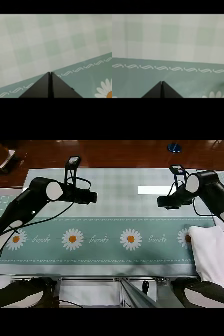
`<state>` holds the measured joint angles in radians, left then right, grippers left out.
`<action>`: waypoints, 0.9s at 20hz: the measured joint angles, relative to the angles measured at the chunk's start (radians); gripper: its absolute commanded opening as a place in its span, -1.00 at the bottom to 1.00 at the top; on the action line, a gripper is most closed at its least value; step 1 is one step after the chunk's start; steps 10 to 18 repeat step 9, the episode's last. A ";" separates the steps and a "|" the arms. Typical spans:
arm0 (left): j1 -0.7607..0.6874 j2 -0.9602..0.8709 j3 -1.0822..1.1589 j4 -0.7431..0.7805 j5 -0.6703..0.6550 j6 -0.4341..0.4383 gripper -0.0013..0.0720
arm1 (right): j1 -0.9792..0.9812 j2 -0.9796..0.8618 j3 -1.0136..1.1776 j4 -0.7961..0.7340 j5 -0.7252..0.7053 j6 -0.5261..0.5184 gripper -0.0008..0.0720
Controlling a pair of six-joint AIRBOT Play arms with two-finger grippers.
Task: Fold the shirts.
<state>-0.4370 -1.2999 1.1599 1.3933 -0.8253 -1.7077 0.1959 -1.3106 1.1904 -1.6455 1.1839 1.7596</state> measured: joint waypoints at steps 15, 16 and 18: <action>-0.002 -0.016 0.000 0.020 0.006 -0.013 -0.91 | 0.006 -0.005 -0.002 -0.013 0.004 0.004 -0.91; -0.002 -0.016 0.000 0.020 0.006 -0.013 -0.91 | 0.006 -0.005 -0.002 -0.013 0.004 0.004 -0.91; -0.002 -0.016 0.000 0.020 0.006 -0.013 -0.91 | 0.006 -0.005 -0.002 -0.013 0.004 0.004 -0.91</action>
